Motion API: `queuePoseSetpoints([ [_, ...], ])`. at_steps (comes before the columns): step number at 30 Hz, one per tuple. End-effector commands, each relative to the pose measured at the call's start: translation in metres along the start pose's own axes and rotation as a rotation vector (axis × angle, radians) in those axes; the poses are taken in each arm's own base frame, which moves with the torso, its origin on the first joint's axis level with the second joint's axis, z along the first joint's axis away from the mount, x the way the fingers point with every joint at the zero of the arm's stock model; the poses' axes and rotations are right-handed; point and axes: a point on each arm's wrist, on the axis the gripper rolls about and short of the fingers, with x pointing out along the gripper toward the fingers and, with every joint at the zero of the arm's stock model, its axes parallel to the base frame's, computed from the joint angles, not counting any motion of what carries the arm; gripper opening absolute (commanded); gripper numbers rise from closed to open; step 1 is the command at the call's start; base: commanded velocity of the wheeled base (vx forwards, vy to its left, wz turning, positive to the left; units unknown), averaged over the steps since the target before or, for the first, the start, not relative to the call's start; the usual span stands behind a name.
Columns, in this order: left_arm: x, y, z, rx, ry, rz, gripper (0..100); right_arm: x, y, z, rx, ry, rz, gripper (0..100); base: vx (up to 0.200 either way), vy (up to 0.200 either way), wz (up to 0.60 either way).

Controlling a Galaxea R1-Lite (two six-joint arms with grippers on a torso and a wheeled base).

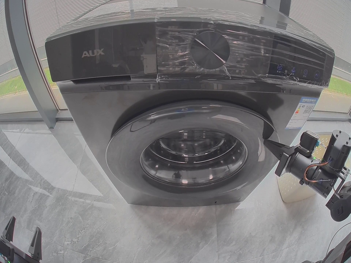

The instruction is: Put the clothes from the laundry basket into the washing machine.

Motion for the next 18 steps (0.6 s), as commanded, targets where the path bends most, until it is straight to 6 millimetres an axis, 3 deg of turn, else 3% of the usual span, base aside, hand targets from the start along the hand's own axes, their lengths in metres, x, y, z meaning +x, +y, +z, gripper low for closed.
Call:
queuePoseSetpoints([
  [1, 0.0, 0.0, -0.005, -0.001, 0.0, 0.0, 100, 0.0, 0.0, 0.002, -0.001, -0.013, -0.006, 0, 0.0, 0.0, 0.0],
  [7, 0.0, 0.0, -0.005, -0.001, 0.001, 0.0, 100, -0.005, 0.003, -0.002, 0.002, 0.004, 0.009, 0, 0.0, 0.0, 0.0],
  [14, 0.0, 0.0, -0.005, -0.001, 0.0, 0.0, 100, -0.053, 0.035, -0.023, -0.007, 0.097, 0.169, 0, 0.0, 0.0, 0.0],
  [15, 0.0, 0.0, -0.005, -0.001, 0.0, 0.0, 100, -0.057, 0.035, -0.025, -0.011, 0.103, 0.168, 100, 0.0, 0.0, 0.0],
  [18, 0.0, 0.0, -0.005, -0.001, -0.001, 0.002, 100, -0.081, 0.033, -0.017, -0.006, 0.049, 0.175, 100, 0.0, 0.0, 0.0],
])
